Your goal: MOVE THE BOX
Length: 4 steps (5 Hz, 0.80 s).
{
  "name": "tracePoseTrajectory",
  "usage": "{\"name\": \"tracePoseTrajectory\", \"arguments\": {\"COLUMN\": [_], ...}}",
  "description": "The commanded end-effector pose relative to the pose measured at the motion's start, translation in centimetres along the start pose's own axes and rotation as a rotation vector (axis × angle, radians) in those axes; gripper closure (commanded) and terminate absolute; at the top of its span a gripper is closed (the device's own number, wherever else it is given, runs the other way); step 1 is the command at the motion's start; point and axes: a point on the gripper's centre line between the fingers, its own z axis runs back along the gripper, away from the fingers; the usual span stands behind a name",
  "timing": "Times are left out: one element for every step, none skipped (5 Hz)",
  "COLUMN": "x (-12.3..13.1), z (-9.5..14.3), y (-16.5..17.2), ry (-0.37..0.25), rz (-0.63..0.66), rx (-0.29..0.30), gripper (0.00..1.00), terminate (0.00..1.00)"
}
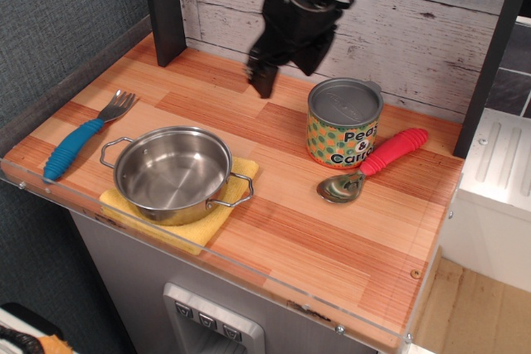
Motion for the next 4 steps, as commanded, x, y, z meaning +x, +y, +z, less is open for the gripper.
{"name": "tracePoseTrajectory", "arguments": {"x": [4.0, 5.1, 4.9, 3.1], "z": [4.2, 4.5, 5.5, 6.7], "y": [2.9, 4.1, 4.4, 3.8], "ry": [0.081, 0.148, 0.141, 0.134], "rz": [-0.325, -0.564, -0.778, -0.874], "rx": [-0.094, -0.114, -0.084, -0.092], "gripper": [0.0, 0.0, 0.0, 0.0], "terminate": [0.0, 0.0, 0.0, 0.0]}}
